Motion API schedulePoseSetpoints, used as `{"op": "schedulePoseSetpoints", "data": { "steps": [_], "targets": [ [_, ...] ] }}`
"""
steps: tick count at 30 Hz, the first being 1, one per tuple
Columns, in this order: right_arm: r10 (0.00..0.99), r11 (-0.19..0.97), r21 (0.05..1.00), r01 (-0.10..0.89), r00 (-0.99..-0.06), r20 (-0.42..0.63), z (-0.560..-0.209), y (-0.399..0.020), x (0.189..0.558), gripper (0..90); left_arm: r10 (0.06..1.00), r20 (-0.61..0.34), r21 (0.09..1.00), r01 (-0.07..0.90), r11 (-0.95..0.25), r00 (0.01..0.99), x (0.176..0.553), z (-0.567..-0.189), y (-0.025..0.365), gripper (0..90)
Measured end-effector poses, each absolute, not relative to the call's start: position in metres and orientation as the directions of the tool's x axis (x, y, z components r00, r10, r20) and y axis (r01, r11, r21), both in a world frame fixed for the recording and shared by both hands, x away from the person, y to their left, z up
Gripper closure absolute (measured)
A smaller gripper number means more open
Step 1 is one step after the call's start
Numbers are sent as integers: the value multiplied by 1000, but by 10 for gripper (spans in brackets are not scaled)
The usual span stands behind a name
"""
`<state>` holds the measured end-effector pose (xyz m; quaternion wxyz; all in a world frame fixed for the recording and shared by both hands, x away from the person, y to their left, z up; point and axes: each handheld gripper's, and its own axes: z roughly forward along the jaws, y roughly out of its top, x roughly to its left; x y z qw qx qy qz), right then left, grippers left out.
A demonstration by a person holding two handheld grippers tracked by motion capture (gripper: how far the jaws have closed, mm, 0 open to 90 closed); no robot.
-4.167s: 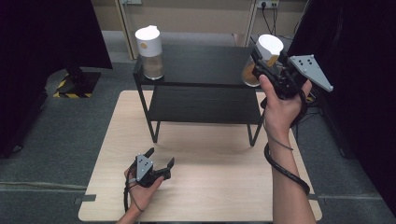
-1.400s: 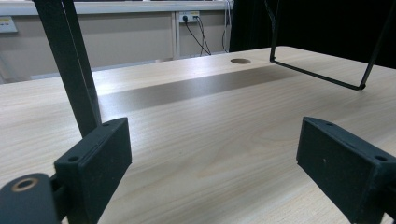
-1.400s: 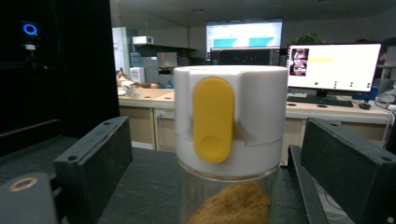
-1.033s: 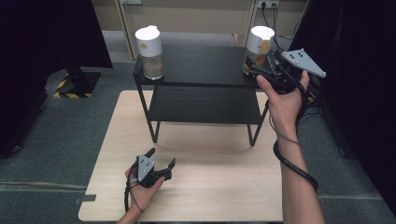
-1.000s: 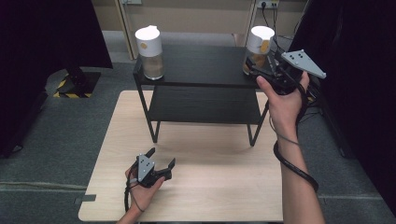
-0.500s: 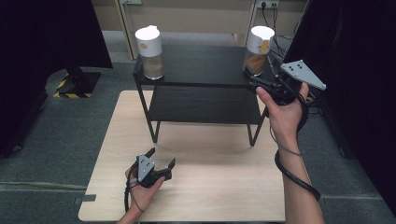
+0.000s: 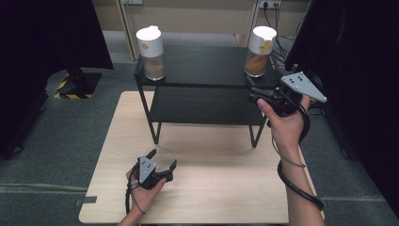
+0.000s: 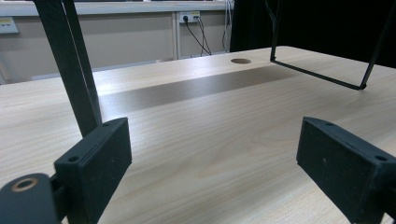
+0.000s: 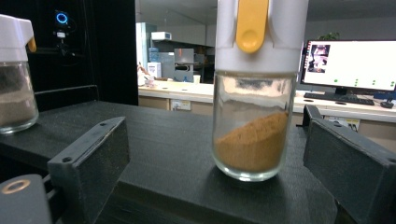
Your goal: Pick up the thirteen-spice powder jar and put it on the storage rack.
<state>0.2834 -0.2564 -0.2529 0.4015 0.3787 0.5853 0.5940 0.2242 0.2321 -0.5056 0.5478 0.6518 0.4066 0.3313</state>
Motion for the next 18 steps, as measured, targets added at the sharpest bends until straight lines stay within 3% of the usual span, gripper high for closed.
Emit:
{"op": "schedulePoseSetpoints", "data": {
  "steps": [18],
  "targets": [
    [912,36,999,-34,-408,-47,-274,-258,267,75,894,-13,984,167,-69,448,224,-506,232,98]
  ]
}}
